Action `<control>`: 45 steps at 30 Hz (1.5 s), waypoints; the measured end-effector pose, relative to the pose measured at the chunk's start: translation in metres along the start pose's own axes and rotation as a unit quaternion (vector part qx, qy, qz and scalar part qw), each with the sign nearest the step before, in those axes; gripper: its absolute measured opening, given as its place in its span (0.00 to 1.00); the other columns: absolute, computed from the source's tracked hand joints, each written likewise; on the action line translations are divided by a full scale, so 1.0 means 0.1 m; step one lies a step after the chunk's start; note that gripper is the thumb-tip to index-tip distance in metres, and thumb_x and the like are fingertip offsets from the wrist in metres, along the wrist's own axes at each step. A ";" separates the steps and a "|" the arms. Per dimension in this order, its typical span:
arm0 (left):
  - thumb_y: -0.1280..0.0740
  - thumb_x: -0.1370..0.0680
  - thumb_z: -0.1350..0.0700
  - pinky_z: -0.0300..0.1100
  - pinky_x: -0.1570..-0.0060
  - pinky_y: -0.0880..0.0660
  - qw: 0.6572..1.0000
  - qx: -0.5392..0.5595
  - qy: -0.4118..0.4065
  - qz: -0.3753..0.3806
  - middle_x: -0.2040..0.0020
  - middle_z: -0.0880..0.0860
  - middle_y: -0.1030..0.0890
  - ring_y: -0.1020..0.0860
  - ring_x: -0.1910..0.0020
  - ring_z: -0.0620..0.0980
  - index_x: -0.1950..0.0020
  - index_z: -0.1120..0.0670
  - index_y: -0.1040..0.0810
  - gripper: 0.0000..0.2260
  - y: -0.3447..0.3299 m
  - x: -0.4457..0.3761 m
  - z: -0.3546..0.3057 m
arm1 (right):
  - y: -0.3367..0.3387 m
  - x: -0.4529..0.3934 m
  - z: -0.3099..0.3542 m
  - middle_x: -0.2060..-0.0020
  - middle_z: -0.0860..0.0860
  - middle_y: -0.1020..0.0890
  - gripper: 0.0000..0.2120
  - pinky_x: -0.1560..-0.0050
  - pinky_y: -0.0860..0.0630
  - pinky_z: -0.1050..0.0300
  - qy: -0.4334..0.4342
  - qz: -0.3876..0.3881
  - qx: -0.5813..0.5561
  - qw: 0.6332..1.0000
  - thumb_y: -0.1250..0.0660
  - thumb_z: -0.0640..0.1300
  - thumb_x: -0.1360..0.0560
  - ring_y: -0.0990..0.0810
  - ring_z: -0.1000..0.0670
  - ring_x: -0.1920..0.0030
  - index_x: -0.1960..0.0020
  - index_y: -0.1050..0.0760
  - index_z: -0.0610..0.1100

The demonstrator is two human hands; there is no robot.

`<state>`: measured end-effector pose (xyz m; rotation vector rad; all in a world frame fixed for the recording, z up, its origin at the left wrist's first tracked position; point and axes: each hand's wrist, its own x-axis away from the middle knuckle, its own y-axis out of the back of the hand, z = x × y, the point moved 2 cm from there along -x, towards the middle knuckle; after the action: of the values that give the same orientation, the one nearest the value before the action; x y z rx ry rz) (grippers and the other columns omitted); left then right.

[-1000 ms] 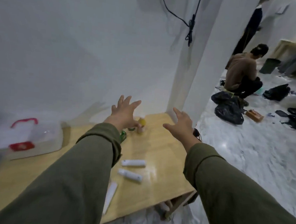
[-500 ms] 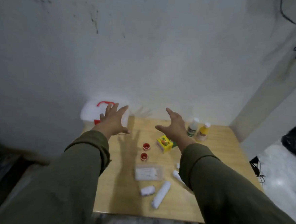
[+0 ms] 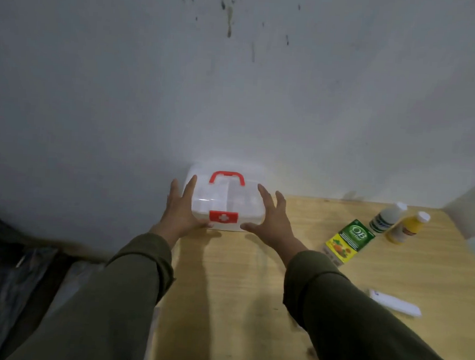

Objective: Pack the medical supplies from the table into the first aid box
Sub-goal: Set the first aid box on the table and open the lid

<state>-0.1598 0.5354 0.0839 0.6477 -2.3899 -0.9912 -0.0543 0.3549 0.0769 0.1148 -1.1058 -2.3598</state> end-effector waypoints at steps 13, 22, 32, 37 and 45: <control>0.21 0.35 0.52 0.52 0.33 0.34 0.996 0.067 -0.051 -0.038 0.24 0.54 0.48 0.41 0.27 0.57 0.24 0.44 0.52 0.50 -0.12 0.13 0.06 | -0.10 0.20 0.11 0.26 0.45 0.44 0.46 0.31 0.34 0.44 0.024 -0.017 -0.032 0.999 0.25 0.49 0.32 0.38 0.41 0.28 0.25 0.50 0.54; 0.22 0.35 0.51 0.52 0.34 0.33 0.994 0.051 -0.085 -0.043 0.26 0.52 0.43 0.39 0.28 0.55 0.25 0.44 0.50 0.48 -0.17 0.35 0.20 | -0.20 0.49 -0.03 0.23 0.43 0.54 0.46 0.28 0.55 0.34 0.103 -0.092 0.218 0.966 0.29 0.60 0.32 0.56 0.37 0.23 0.24 0.55 0.57; 0.24 0.31 0.52 0.53 0.33 0.34 0.995 0.027 -0.092 -0.033 0.25 0.52 0.44 0.40 0.27 0.55 0.25 0.44 0.50 0.44 -0.13 0.36 0.19 | -0.46 0.38 0.04 0.25 0.42 0.41 0.48 0.32 0.50 0.29 0.230 -0.123 0.374 0.890 0.26 0.60 0.35 0.42 0.36 0.25 0.25 0.50 0.56; 0.24 0.31 0.51 0.53 0.33 0.34 0.995 0.025 -0.093 -0.031 0.24 0.52 0.45 0.41 0.27 0.55 0.24 0.44 0.53 0.46 -0.12 0.37 0.18 | -0.44 0.37 -0.02 0.26 0.43 0.38 0.43 0.33 0.48 0.30 0.260 -0.118 0.379 0.880 0.31 0.65 0.33 0.39 0.36 0.26 0.25 0.46 0.55; 0.22 0.35 0.50 0.53 0.34 0.33 0.993 0.067 -0.097 -0.030 0.25 0.52 0.41 0.38 0.27 0.55 0.24 0.46 0.60 0.55 -0.07 0.47 0.18 | -0.32 0.46 -0.03 0.26 0.43 0.37 0.30 0.35 0.43 0.26 0.306 -0.089 0.377 0.870 0.36 0.56 0.24 0.40 0.36 0.26 0.26 0.44 0.56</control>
<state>-0.2049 0.5129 0.0786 0.7043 -2.6392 -0.9652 -0.1062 0.3471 0.0579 1.1901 -1.6264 -1.6652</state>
